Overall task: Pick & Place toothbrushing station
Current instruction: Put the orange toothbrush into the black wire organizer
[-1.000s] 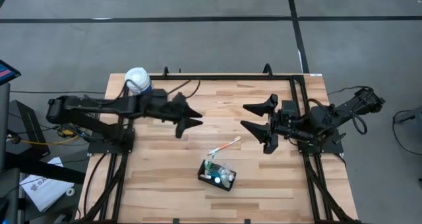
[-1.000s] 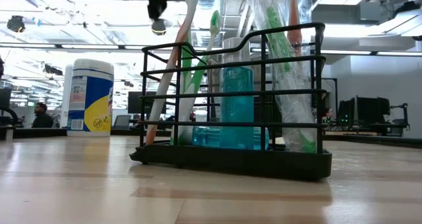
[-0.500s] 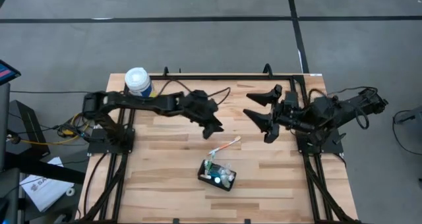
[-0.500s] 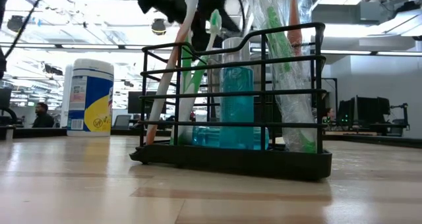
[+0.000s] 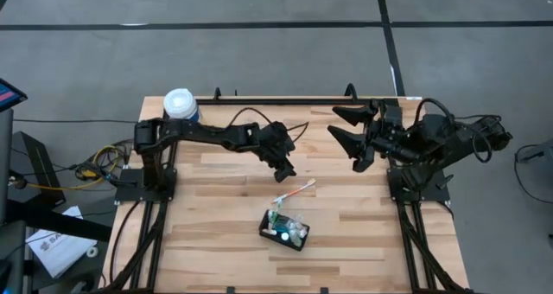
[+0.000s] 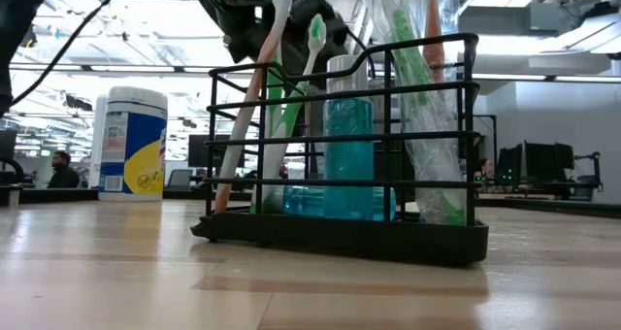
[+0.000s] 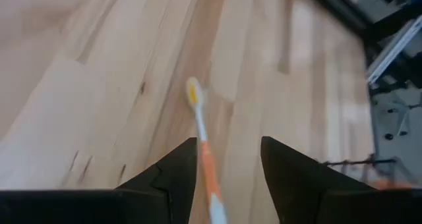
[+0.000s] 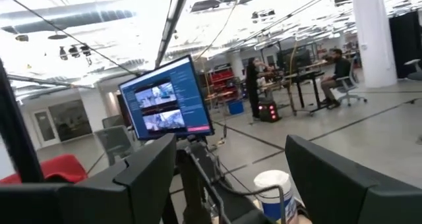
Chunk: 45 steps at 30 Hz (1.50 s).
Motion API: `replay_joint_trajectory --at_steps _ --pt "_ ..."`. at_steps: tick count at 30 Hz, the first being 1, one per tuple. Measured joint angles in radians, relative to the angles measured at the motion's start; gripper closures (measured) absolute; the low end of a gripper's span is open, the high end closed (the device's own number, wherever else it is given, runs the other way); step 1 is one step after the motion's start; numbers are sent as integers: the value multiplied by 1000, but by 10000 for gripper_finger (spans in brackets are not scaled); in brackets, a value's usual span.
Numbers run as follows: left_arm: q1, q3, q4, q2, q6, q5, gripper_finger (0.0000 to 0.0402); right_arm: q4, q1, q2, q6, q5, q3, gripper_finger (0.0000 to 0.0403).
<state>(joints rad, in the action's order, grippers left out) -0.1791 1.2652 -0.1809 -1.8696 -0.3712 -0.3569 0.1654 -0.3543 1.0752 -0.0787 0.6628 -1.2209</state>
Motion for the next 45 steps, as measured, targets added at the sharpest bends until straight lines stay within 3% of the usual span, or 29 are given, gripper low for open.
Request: replay_joint_trajectory --at_steps 13,23,45 --pt "15 38 1 -132 35 -60 239 -12 44 4 -26 -9 0 127" --pt "75 71 -134 -229 152 -61 239 -24 43 4 -53 -9 0 127" --pt "78 22 -119 -233 151 11 252 -30 76 4 -54 -9 0 127"
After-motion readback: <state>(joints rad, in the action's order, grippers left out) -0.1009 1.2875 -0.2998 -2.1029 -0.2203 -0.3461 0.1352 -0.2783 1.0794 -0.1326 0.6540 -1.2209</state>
